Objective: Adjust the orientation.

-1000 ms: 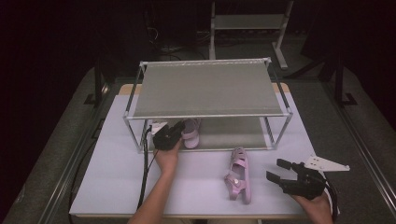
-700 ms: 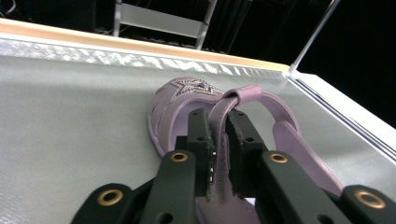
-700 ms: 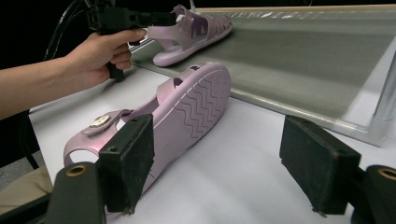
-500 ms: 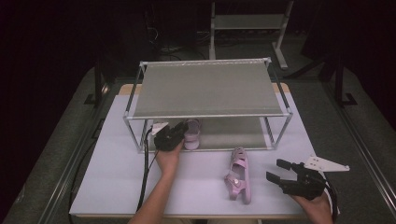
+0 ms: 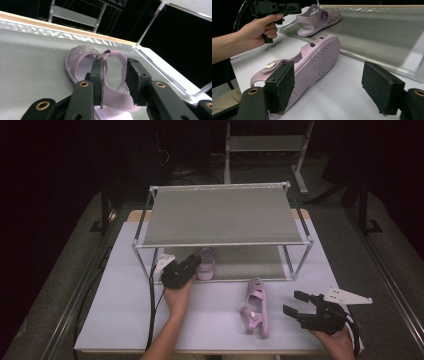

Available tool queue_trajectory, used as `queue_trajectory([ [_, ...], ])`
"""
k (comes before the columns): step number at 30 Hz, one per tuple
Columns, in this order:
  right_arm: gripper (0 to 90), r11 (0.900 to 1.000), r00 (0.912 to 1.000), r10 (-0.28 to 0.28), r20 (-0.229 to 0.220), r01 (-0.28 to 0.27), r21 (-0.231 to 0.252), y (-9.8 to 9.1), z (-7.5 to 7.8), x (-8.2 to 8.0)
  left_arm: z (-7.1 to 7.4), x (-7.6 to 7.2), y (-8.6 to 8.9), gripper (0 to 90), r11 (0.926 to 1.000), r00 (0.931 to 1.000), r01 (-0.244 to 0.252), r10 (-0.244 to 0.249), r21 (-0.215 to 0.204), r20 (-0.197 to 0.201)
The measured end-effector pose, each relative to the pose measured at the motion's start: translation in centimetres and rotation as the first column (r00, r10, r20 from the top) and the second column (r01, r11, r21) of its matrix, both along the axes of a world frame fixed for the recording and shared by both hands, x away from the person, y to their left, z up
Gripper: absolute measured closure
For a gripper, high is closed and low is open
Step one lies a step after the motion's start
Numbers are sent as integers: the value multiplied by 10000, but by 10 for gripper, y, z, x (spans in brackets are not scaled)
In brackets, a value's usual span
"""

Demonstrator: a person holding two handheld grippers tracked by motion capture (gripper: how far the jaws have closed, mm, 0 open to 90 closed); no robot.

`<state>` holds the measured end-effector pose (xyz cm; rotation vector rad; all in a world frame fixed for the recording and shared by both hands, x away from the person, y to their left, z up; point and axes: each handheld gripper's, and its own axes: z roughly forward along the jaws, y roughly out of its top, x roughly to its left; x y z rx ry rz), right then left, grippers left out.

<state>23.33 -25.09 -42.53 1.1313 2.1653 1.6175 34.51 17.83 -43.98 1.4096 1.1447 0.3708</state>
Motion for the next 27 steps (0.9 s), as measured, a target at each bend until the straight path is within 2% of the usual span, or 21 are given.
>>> queue_trajectory([
  [5, 261, 10000, 10000, 9, 56, -9, -42, 2, 1, -1, 1, -9, 4, 674, 9999, 10000, 87, -87, -128, -6],
  [14, 261, 10000, 9999, 43, 93, -42, -32, 3, 2, -2, 8, -28, 10, 635, 9991, 9993, 359, -356, 210, -114],
  [17, 265, 9999, 9999, 94, 104, -94, -36, 6, 3, -2, 9, -35, 10, 616, 9971, 9982, 601, -597, 473, -114],
  [20, 272, 9999, 9997, 157, 162, -156, -26, 8, 5, -3, 11, -41, 13, 591, 9945, 9959, 881, -868, 564, -240],
  [27, 357, 9996, 9989, 294, 373, -292, -60, 16, 9, -6, 17, -54, 23, 529, 9843, 9901, 1405, -1402, 1071, -102],
])
